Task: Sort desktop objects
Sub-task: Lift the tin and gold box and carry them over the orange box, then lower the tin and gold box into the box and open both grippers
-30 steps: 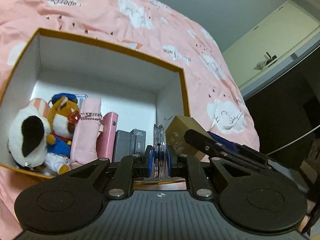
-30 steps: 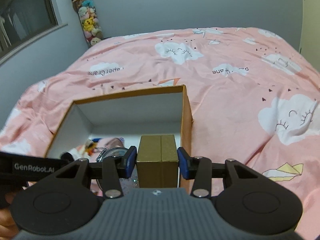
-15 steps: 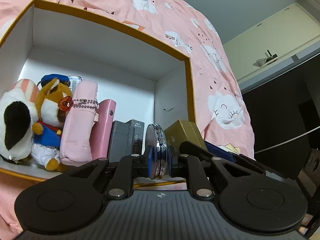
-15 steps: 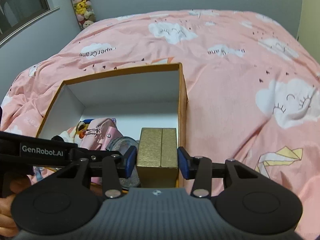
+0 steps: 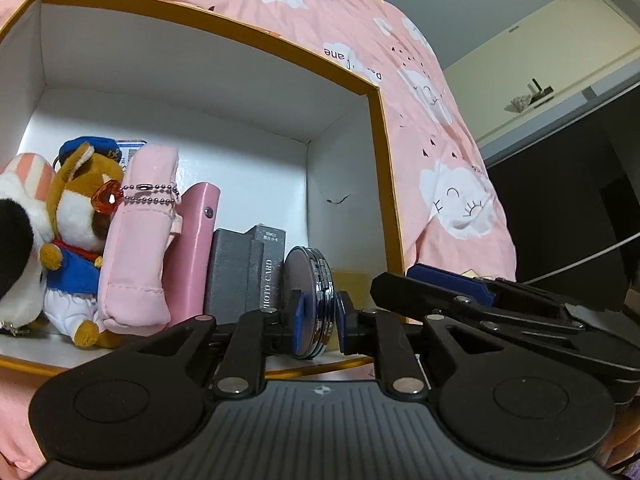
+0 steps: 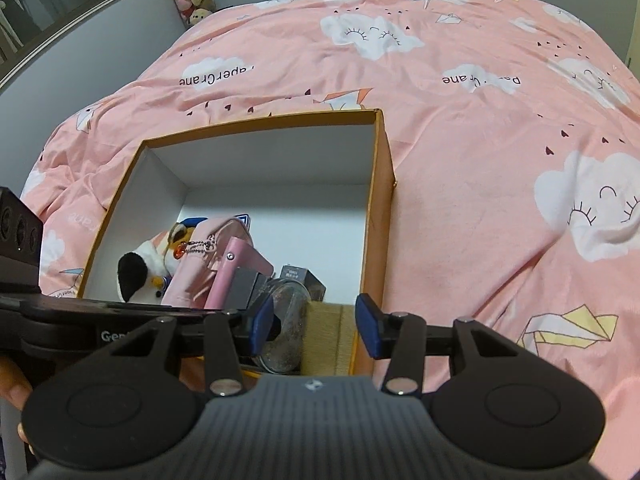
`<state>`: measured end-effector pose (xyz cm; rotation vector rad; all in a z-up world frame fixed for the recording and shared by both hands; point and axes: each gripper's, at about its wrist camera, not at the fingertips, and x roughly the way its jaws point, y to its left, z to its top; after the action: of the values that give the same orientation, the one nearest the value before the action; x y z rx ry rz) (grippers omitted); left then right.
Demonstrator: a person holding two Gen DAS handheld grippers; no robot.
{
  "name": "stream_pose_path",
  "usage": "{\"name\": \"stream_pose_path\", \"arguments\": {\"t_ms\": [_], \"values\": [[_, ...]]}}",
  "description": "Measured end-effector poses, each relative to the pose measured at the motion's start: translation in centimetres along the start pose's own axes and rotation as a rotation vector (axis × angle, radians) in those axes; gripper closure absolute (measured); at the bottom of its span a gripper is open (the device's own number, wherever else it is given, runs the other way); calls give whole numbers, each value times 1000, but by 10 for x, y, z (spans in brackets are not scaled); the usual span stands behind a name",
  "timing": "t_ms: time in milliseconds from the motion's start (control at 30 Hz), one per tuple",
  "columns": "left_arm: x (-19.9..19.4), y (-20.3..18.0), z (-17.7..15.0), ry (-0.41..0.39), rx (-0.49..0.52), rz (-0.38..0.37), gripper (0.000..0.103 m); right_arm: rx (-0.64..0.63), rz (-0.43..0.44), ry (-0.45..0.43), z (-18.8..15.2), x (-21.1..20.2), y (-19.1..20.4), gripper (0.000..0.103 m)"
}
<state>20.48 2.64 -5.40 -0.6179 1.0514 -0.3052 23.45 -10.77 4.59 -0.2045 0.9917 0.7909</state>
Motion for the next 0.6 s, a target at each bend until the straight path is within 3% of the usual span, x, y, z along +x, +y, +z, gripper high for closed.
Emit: {"name": "stream_pose_path", "arguments": {"t_ms": [333, 600], "values": [[13, -7, -4, 37, 66, 37, 85, -31, -72, -62, -6, -6, -2, 55], [-9, -15, -12, -19, 150, 82, 85, -54, -86, -94, -10, -10, -5, 58]]}}
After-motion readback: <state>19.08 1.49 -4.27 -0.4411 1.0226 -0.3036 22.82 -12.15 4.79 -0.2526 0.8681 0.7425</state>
